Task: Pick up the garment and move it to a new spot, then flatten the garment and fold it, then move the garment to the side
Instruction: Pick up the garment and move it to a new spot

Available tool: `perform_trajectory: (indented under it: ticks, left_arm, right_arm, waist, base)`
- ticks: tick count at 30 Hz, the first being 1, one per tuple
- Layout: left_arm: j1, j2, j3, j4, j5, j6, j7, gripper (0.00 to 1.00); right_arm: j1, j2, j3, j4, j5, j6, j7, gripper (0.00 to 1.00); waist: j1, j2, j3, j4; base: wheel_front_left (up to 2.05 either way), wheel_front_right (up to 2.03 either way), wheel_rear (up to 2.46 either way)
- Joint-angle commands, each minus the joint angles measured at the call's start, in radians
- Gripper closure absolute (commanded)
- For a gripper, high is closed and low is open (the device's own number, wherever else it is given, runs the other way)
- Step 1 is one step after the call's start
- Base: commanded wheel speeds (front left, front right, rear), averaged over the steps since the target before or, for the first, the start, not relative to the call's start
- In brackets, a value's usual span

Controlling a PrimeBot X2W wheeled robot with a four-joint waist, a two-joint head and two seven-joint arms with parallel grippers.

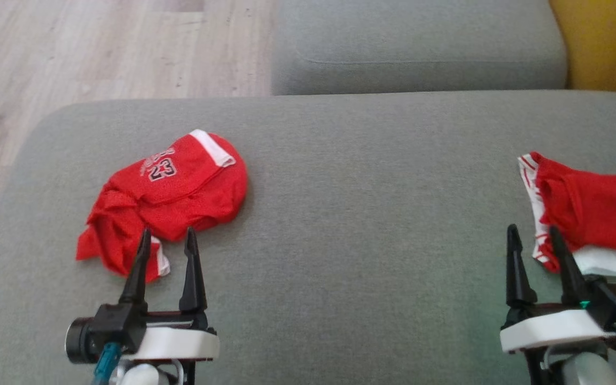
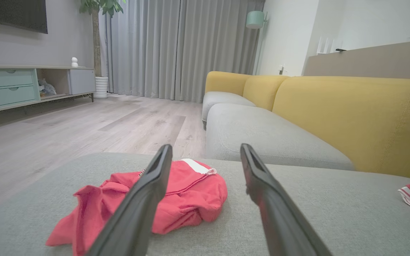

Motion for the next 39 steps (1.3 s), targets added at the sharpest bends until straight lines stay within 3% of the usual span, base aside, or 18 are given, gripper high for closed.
perform_trajectory:
  ticks: [1, 13, 21, 29, 33, 39]
  left_arm:
    - [-0.044, 0.002, 0.037, -0.033, -0.005, 0.003, -0.005, 0.0]
    - [-0.027, 0.002, 0.058, -0.029, 0.007, -0.003, -0.005, 0.0]
    - [-0.02, 0.002, 0.073, -0.032, 0.01, -0.012, -0.005, 0.0]
    - [-0.043, 0.002, 0.086, -0.022, -0.013, -0.027, -0.005, 0.0]
    - [-0.132, 0.02, 0.063, 0.039, 0.018, -0.075, -0.005, 0.0]
    - [-0.402, 0.106, 0.022, 0.176, 0.03, -0.145, 0.174, 0.0]
  right_arm:
    - [-0.024, -0.007, 0.029, -0.031, 0.009, -0.001, -0.011, 0.0]
    - [-0.007, -0.007, 0.1, -0.02, 0.049, -0.001, -0.011, 0.0]
    - [-0.003, -0.007, 0.13, -0.018, 0.062, -0.001, -0.011, 0.0]
    - [-0.011, -0.007, 0.14, -0.02, 0.072, -0.001, -0.011, 0.0]
    - [-0.031, -0.007, 0.135, -0.02, 0.069, -0.001, -0.011, 0.0]
    - [-0.094, -0.007, 0.138, -0.034, 0.062, -0.001, -0.011, 0.0]
  waist:
    - [0.0, 0.0, -0.005, 0.022]
    - [0.0, 0.0, -0.026, 0.153]
    - [0.0, 0.0, -0.028, 0.187]
    - [0.0, 0.0, -0.008, 0.171]
    - [0.0, 0.0, 0.038, 0.142]
    - [0.0, 0.0, 0.17, 0.073]
  base:
    - [0.0, 0.0, 0.0]
    - [0.0, 0.0, 0.0]
    - [0.0, 0.0, 0.0]
    - [0.0, 0.0, 0.0]
    - [0.0, 0.0, 0.0]
    - [0.0, 0.0, 0.0]
